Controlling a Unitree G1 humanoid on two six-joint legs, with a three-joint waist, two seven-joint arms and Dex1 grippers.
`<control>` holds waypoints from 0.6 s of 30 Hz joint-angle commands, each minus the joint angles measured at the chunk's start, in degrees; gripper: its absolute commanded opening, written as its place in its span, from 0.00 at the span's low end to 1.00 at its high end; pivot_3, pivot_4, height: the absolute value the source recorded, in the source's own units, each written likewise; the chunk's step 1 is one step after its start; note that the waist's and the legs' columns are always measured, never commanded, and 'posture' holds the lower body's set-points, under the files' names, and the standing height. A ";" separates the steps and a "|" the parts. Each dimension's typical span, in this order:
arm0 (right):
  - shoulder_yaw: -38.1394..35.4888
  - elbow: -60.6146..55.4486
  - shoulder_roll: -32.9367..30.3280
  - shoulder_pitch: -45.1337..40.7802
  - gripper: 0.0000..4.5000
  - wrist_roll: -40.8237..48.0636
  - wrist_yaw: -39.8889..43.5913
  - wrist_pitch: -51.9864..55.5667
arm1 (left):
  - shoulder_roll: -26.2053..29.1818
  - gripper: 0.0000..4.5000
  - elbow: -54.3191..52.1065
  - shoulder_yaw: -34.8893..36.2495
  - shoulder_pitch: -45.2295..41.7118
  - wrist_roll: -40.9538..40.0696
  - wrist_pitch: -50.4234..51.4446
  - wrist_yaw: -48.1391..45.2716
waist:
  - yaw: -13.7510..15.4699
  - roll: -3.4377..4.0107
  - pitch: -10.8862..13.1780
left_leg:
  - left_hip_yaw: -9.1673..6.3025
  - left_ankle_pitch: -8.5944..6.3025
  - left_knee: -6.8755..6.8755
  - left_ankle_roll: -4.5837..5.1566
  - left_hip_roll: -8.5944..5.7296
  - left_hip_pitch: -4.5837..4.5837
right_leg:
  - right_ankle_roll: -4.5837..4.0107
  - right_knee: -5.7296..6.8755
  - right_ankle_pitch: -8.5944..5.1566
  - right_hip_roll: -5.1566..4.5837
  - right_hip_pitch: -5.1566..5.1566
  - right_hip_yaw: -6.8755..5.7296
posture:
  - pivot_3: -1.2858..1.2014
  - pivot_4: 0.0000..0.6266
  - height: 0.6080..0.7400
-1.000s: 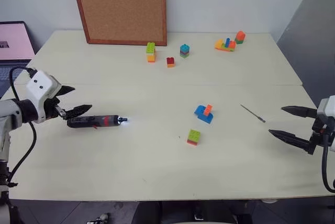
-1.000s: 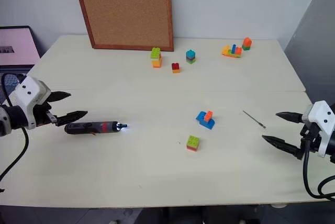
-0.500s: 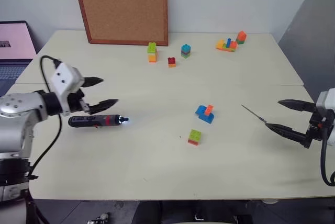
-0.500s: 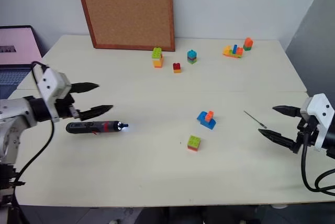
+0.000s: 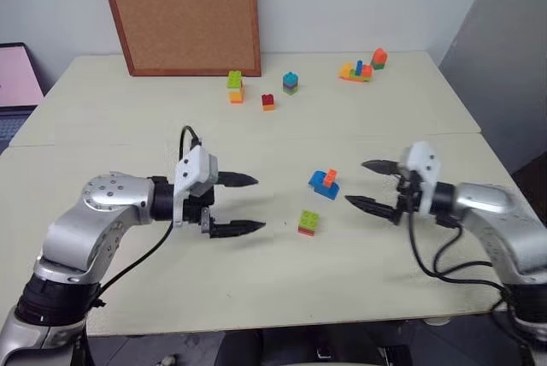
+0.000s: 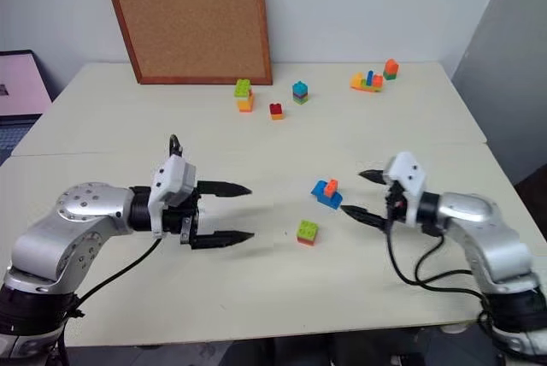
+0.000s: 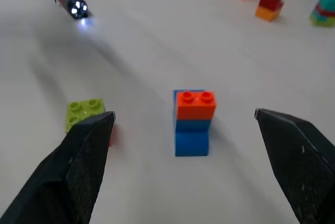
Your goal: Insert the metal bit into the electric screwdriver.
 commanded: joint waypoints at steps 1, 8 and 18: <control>1.64 5.98 2.67 -3.40 1.00 -2.75 -0.12 -4.33 | -0.39 1.00 -2.79 0.33 -0.98 -1.06 -0.23 0.32 | 0.19 0.00 0.00 | 0.00 0.00 0.01 0.00 -0.01 -0.04 | -0.01 0.02 0.00 0.00 -0.03 -0.01 | 0.52 0.24 1.00; 4.92 19.30 8.55 -9.97 1.00 -6.26 1.59 -8.59 | -1.09 1.00 -3.51 -0.58 -0.02 -0.14 -0.87 0.75 | 0.01 0.00 0.00 | 0.00 0.00 0.05 0.00 0.00 -0.04 | -0.03 0.06 -0.01 -0.01 -0.05 0.07 | 0.52 0.24 1.00; 7.02 28.26 11.16 -14.38 0.65 -9.04 5.57 -12.98 | -3.17 1.00 -3.42 -0.95 0.80 0.10 -2.12 1.73 | 0.01 0.00 0.00 | -0.06 0.00 0.04 0.01 0.01 -0.02 | -0.06 0.17 -0.01 -0.02 -0.09 0.04 | 0.52 0.24 1.00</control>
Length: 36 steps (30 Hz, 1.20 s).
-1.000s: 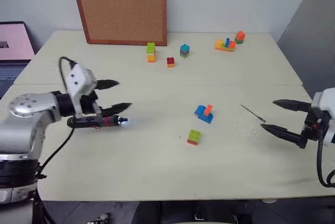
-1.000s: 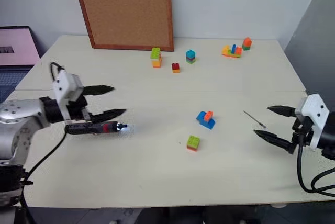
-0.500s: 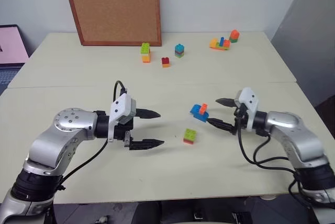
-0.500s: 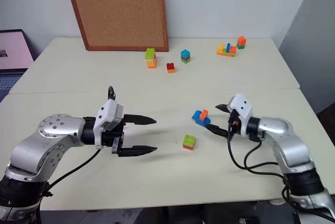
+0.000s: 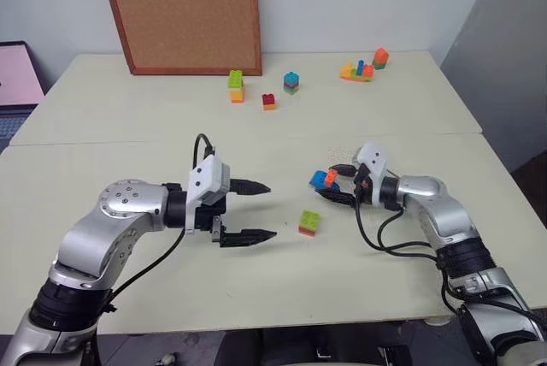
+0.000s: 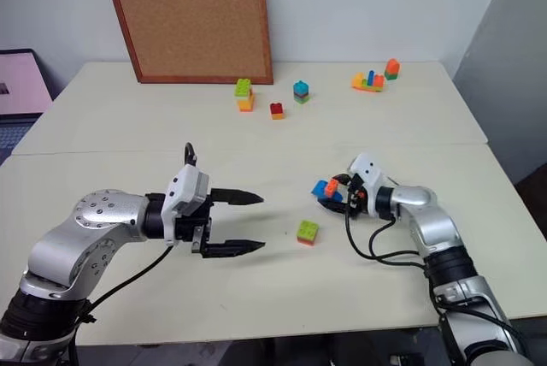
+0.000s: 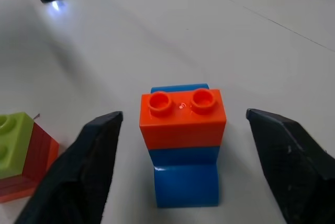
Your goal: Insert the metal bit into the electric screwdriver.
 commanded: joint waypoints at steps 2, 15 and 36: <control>0.32 -0.01 -0.25 -1.45 0.55 -1.85 1.72 -3.33 | -0.82 1.00 -1.16 0.60 1.60 0.56 -4.04 -0.35 | 0.00 0.00 0.00 | 0.00 0.00 0.00 0.00 0.01 0.00 | 0.00 0.00 0.00 0.00 0.00 0.01 | 0.52 0.24 1.00; -8.10 -14.59 -4.37 7.94 0.33 -2.20 -4.79 -2.64 | -4.16 1.00 -1.67 -0.24 3.13 -1.34 -6.72 -1.65 | 0.21 0.01 0.00 | -0.03 0.00 -0.02 0.00 0.03 -0.06 | -0.02 0.02 -0.02 -0.06 -0.04 -0.01 | 0.52 0.24 1.00; -40.89 -20.37 -2.27 26.67 0.33 -1.13 -37.04 8.19 | -15.27 1.00 6.16 -9.86 -5.94 1.60 -9.48 -3.64 | -0.24 0.18 -0.10 | 0.39 0.00 -0.10 0.00 -0.02 0.06 | -0.02 0.07 -0.10 0.33 0.14 0.17 | 0.52 0.24 1.00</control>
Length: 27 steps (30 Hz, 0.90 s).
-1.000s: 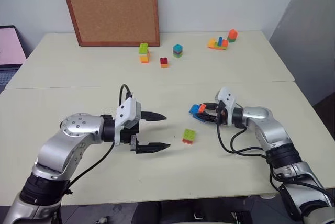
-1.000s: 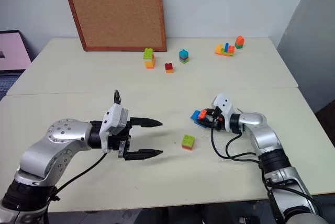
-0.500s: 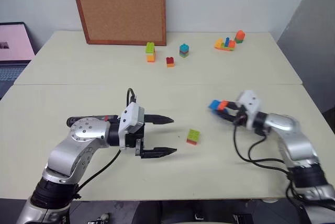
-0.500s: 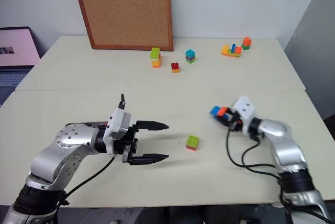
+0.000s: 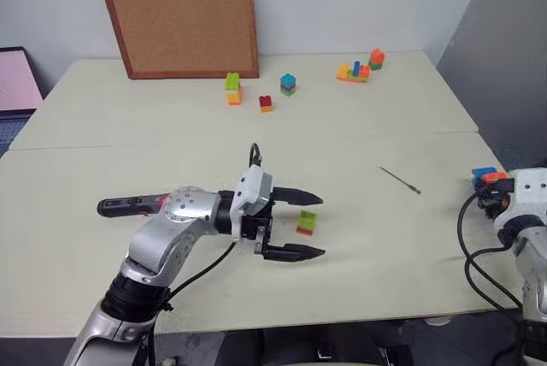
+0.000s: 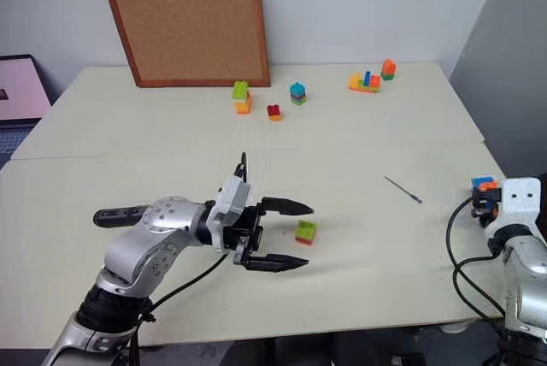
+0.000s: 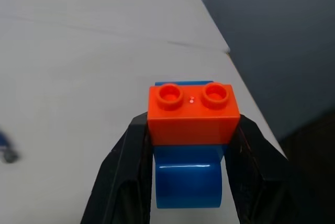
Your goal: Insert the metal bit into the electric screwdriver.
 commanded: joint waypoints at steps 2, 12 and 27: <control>-3.04 -0.03 0.60 -1.53 0.41 4.99 -0.36 2.16 | 0.37 1.00 1.05 -0.21 -1.01 1.77 -2.59 -1.19 | -0.02 0.01 0.00 | 0.01 0.00 -0.01 0.00 0.01 -0.01 | -0.01 -0.01 -0.01 0.01 -0.01 0.02 | 0.52 0.24 1.00; -8.44 -8.90 -0.67 2.30 0.94 10.38 0.69 0.95 | 3.24 1.00 0.59 2.25 -0.06 2.07 -1.28 -0.41 | 0.14 0.02 0.00 | 0.01 0.00 -0.01 0.00 0.01 -0.06 | 0.00 -0.04 -0.01 0.01 -0.03 0.00 | 0.52 0.24 1.00; 26.02 -33.14 -17.17 1.41 1.00 18.02 27.55 8.79 | 20.74 1.00 6.76 9.11 6.85 8.47 -9.97 -6.60 | 0.19 0.08 0.15 | -0.27 -0.01 -0.13 0.01 0.16 0.17 | -0.16 -0.05 -0.11 0.13 -0.08 -0.27 | 0.52 0.24 1.00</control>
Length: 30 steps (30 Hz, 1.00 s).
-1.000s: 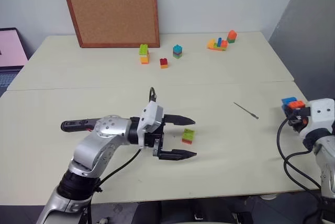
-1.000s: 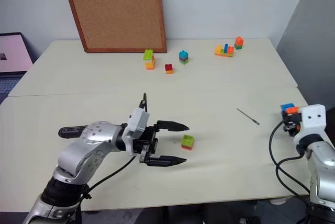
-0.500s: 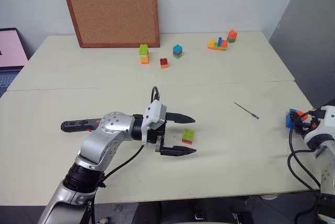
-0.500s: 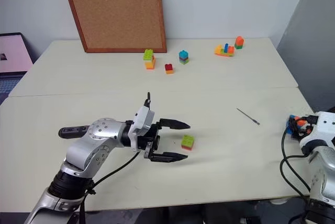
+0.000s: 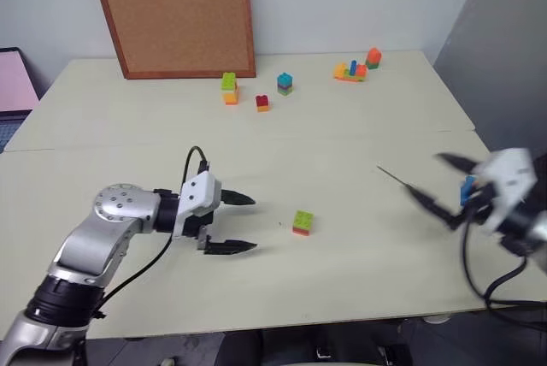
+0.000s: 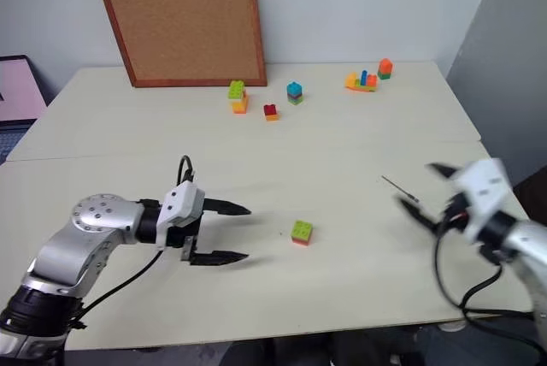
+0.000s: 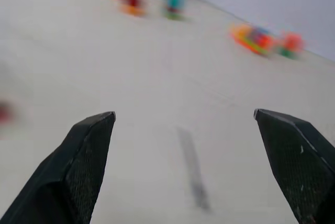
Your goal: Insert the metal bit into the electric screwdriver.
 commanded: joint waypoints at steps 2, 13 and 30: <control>12.25 -0.13 1.75 -6.72 1.00 -1.65 2.37 1.95 | 0.38 1.00 -0.83 2.05 0.07 -0.53 -1.15 -0.33 | 0.43 -0.02 0.02 | 0.00 0.00 0.05 0.00 -0.05 -0.16 | 0.00 -0.03 0.00 -0.02 -0.07 -0.02 | 0.52 0.24 1.00; 30.56 20.51 15.40 -19.35 0.91 -12.78 5.44 -6.53 | -0.47 1.00 -3.31 1.67 3.94 1.03 -4.94 0.60 | 0.32 -0.19 0.01 | 0.00 -0.01 0.06 0.00 -0.05 -0.61 | 0.03 -0.22 0.02 -0.10 -0.51 0.20 | 0.52 0.24 1.00; 22.31 15.25 14.03 -12.03 0.33 -14.89 2.30 -11.46 | -4.94 1.00 -7.32 -0.79 1.90 -2.98 -2.13 -0.11 | 0.35 -0.20 0.01 | -0.09 0.00 0.09 0.01 -0.03 -0.48 | 0.01 0.10 0.01 -0.06 -0.50 0.14 | 0.52 0.24 1.00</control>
